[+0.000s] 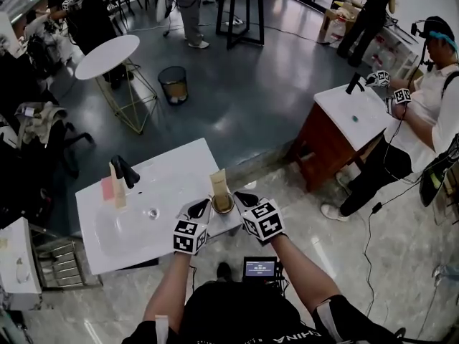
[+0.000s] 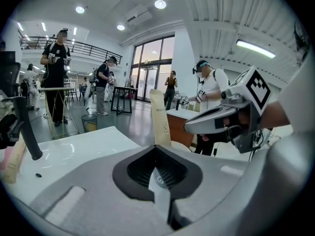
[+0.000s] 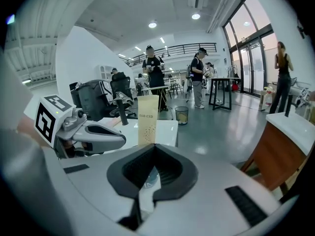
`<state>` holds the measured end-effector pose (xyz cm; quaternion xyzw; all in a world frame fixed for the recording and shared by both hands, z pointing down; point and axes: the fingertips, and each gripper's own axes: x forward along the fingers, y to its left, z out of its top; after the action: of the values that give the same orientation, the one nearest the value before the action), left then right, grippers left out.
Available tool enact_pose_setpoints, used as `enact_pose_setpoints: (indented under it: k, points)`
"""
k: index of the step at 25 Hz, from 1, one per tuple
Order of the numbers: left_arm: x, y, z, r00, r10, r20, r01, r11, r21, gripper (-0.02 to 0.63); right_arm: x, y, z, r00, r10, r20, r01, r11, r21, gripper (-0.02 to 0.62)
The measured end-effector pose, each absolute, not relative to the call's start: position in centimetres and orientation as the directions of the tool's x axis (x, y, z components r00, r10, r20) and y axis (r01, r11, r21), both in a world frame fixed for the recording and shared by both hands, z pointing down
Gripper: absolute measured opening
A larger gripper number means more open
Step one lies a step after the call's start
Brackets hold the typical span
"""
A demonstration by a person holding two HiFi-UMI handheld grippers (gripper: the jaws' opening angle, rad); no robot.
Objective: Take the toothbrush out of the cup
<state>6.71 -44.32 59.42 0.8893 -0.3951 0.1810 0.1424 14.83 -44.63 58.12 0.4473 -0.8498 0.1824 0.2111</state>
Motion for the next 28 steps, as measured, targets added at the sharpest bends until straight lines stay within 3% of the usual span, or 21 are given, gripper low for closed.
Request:
enact_pose_setpoints:
  k: [28]
  points:
    - [6.8,-44.6,59.2,0.521,-0.738,0.43,-0.836,-0.543,0.081,0.009,14.3,-46.1,57.6,-0.613,-0.613,0.498,-0.751,0.649,-0.125,0.009]
